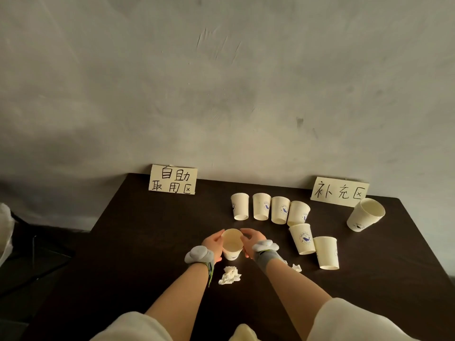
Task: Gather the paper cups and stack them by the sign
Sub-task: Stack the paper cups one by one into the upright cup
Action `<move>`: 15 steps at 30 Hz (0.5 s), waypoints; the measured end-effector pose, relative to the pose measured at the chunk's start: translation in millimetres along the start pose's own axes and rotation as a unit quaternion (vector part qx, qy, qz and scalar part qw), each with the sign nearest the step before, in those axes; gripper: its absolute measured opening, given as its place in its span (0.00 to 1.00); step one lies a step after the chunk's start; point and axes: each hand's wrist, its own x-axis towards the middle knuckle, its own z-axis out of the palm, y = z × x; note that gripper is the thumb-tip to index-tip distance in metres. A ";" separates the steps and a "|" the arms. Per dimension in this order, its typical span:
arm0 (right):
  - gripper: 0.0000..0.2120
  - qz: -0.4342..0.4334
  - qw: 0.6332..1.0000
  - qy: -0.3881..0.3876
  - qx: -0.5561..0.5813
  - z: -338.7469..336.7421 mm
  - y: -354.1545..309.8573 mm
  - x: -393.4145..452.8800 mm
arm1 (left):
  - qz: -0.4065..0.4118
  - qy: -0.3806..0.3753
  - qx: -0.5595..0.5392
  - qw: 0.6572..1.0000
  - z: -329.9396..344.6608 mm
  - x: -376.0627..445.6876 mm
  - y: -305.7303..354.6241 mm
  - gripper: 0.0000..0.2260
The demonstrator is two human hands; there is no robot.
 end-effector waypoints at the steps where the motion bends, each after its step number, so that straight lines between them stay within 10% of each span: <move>1: 0.16 0.009 1.000 -0.002 -0.004 0.9 2.6 -1.6 | -0.007 -0.005 -0.003 1.000 -0.6 1.2 -1.9 0.16; 8: 0.17 0.021 0.998 -0.029 -0.046 -13.1 6.8 6.5 | -0.041 -0.010 -0.002 0.999 2.3 15.7 4.7 0.17; 15: 0.17 0.051 0.981 0.127 -0.141 -119.5 29.7 25.7 | 0.005 0.019 0.064 0.998 18.8 30.8 10.8 0.16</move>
